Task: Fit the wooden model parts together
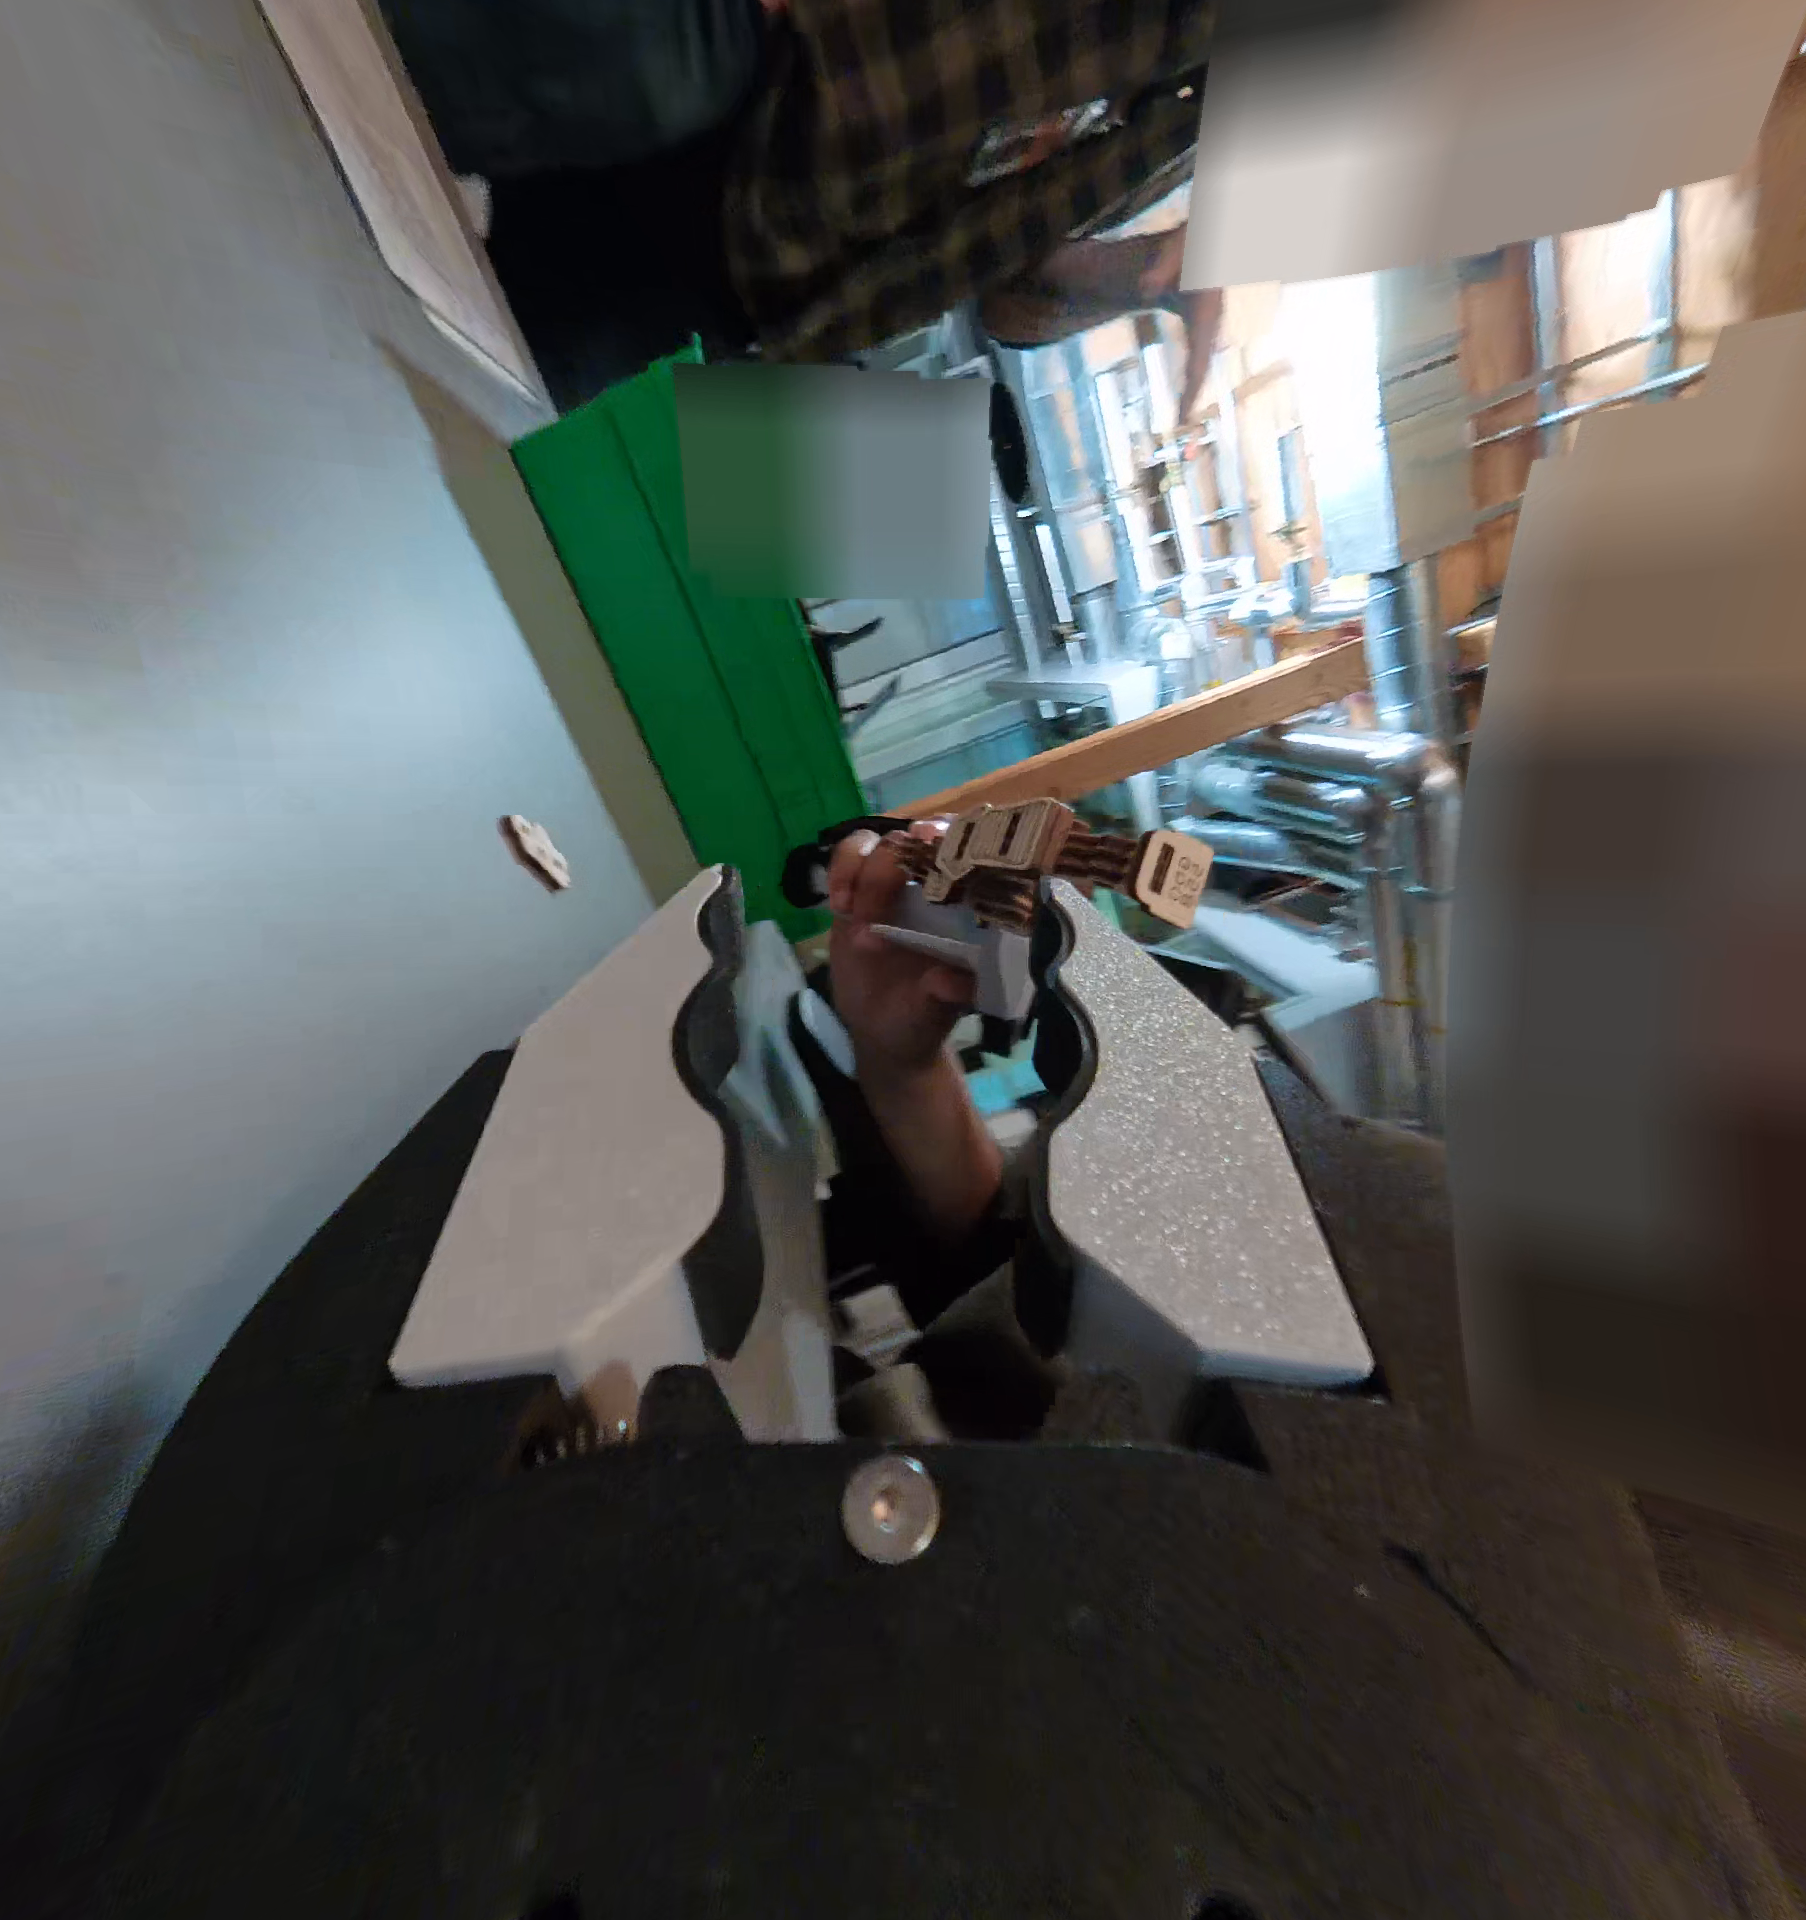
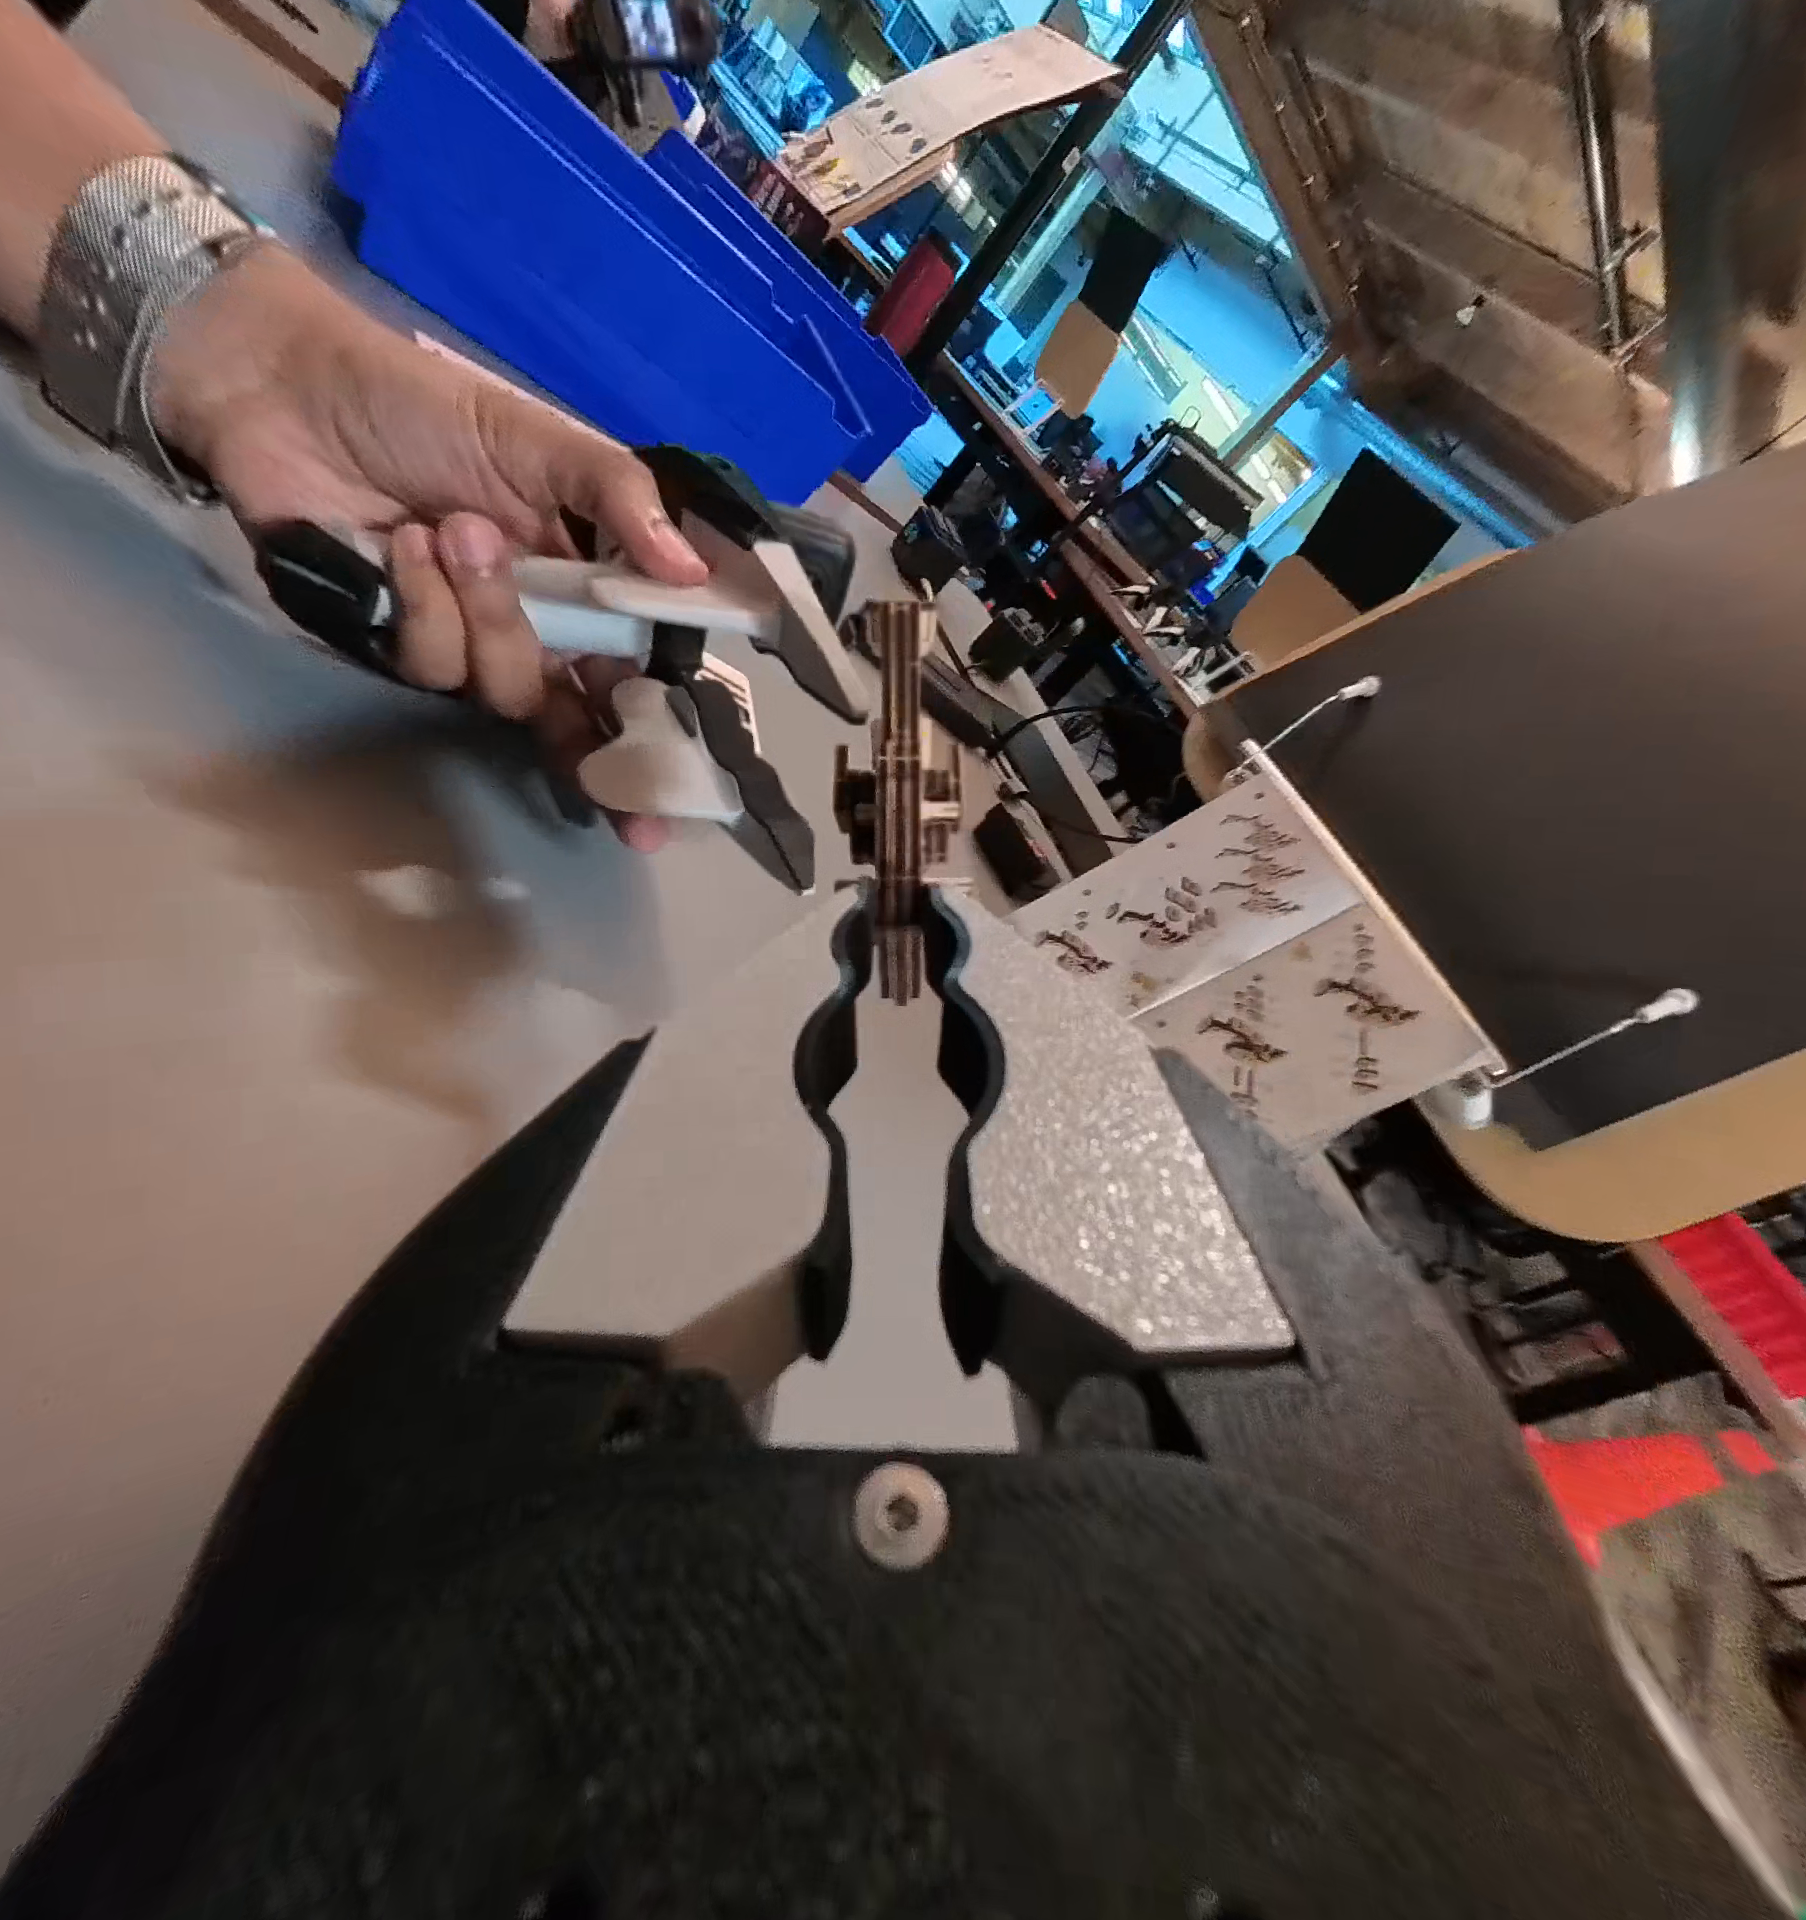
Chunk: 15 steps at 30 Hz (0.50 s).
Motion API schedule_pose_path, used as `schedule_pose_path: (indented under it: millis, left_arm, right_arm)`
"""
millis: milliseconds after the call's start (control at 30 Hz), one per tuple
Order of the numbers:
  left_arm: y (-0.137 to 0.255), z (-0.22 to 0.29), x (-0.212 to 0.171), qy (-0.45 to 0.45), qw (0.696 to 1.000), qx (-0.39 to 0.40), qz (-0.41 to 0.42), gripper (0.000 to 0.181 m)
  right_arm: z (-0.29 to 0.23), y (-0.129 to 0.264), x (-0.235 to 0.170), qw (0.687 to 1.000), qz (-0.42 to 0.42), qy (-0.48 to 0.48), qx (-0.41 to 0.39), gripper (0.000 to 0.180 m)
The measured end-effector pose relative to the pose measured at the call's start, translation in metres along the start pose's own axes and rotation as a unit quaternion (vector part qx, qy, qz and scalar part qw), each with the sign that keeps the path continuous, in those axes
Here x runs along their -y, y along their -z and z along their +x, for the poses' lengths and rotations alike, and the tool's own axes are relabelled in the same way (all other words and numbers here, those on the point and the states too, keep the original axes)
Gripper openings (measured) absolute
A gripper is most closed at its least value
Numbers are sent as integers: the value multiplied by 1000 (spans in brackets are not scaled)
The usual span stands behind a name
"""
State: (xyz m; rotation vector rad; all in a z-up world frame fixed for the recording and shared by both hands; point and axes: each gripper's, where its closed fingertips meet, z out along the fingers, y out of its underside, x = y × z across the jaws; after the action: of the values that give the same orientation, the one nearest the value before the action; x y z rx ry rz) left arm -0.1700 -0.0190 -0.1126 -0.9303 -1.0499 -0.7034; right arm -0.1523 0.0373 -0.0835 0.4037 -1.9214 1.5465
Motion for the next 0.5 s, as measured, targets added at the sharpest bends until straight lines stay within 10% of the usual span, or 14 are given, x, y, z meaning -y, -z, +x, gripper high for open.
schedule_pose_path:
  millis: [500]
  left_arm:
    - [18,-46,-2,-333,883,317,-94,16]
  right_arm:
    - [-7,4,-13,956,-53,-275,88,7]
